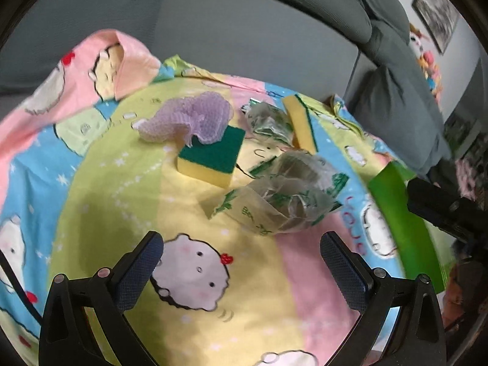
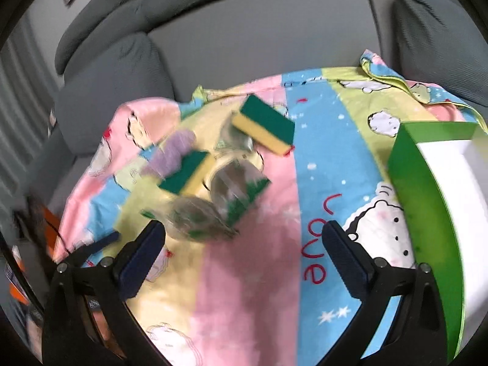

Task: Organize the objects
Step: 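Move the right gripper to the clear green-printed bag and grasp it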

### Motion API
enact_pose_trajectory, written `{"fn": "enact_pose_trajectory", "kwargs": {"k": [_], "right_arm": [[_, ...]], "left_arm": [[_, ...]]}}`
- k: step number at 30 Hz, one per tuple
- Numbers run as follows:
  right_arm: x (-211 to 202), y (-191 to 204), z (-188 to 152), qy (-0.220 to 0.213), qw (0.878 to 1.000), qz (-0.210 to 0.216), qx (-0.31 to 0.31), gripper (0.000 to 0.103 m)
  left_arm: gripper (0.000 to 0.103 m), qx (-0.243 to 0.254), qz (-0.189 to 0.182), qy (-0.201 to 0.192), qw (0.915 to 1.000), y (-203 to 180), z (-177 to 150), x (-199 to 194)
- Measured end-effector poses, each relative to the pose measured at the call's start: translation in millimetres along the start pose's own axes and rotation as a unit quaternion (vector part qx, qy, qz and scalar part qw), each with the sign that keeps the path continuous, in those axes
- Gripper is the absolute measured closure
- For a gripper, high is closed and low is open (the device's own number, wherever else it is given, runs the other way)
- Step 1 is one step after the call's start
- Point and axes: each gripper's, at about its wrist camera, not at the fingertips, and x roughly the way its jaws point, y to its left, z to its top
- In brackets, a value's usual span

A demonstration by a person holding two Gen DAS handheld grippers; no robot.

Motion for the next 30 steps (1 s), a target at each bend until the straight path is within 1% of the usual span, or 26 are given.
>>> {"fn": "enact_pose_trajectory", "kwargs": {"k": [3,4,7,8,10,11,12,14,16,18,19,21,22,23,24,25,26,28,29,30], "right_arm": [[-1.0,20.9,14.6,0.006,1.000,0.027,0.002,0.001],[2.7,25.1,19.5,0.013,1.000,0.028,0.005,0.001],[23.1,34.0,25.8,0.028,0.999,0.010,0.025,0.001],[29.7,35.6,25.2,0.032,0.999,0.015,0.035,0.003],[39.1,34.6,24.6,0.032,0.997,0.031,0.058,0.011],[46.5,31.6,22.9,0.031,0.996,0.039,0.076,0.020],[52.5,30.7,23.0,0.033,0.995,0.043,0.083,0.033],[66.6,29.5,22.1,0.049,0.994,0.052,0.084,0.045],[81.7,27.3,19.1,0.074,0.992,0.045,0.089,0.045],[90.1,24.5,10.8,0.088,0.991,0.025,0.102,0.044],[91.4,24.2,3.7,0.096,0.990,0.023,0.106,0.044],[92.1,25.5,-10.2,0.121,0.986,0.046,0.105,0.044],[90.1,28.4,-16.3,0.140,0.983,0.066,0.103,0.044],[89.3,30.2,-19.1,0.152,0.980,0.077,0.099,0.044],[84.2,30.9,-20.3,0.156,0.979,0.089,0.100,0.044],[77.9,29.5,-19.4,0.146,0.980,0.091,0.101,0.046],[70.7,27.3,-18.0,0.131,0.982,0.089,0.103,0.044],[59.4,20.1,-14.3,0.106,0.984,0.086,0.115,0.036],[57.5,17.4,-12.4,0.098,0.984,0.089,0.119,0.030],[58.3,15.3,-11.6,0.098,0.983,0.092,0.121,0.026]], "left_arm": [[0.001,-0.020,-0.021,0.003,0.9996,1.9,0.0,0.7],[0.001,-0.027,-0.025,0.004,0.9993,2.1,-0.5,1.9],[0.000,-0.039,-0.032,0.005,0.9987,3.0,-0.2,4.2],[0.000,-0.040,-0.032,0.007,0.9987,3.6,-0.4,4.6],[0.000,-0.038,-0.024,0.012,0.9989,5.5,-0.7,4.2],[0.000,-0.039,-0.016,0.015,0.9990,8.5,-0.2,2.8],[0.000,-0.042,-0.008,0.017,0.9989,11.7,0.1,1.9],[0.001,-0.056,-0.002,0.020,0.9982,20.9,1.0,0.6],[0.000,-0.072,0.003,0.028,0.9970,29.0,0.7,2.1],[0.000,-0.081,0.010,0.033,0.9961,32.5,-0.6,3.8],[0.001,-0.084,0.010,0.037,0.9957,33.3,-1.7,4.3],[0.001,-0.086,0.000,0.043,0.9954,32.4,-1.6,3.9],[0.000,-0.084,-0.011,0.045,0.9954,30.3,-1.8,2.2],[0.001,-0.077,-0.020,0.048,0.9957,27.3,-2.5,0.9],[0.000,-0.072,-0.023,0.047,0.9960,23.6,-3.0,-0.7],[0.001,-0.066,-0.026,0.046,0.9964,20.3,-3.3,-2.3],[0.000,-0.063,-0.029,0.046,0.9965,17.9,-3.6,-2.6],[0.000,-0.057,-0.035,0.052,0.9964,13.9,-5.2,0.2],[0.000,-0.055,-0.033,0.059,0.9962,12.6,-6.1,3.4],[0.001,-0.053,-0.030,0.064,0.9961,11.6,-7.2,5.8]]}}
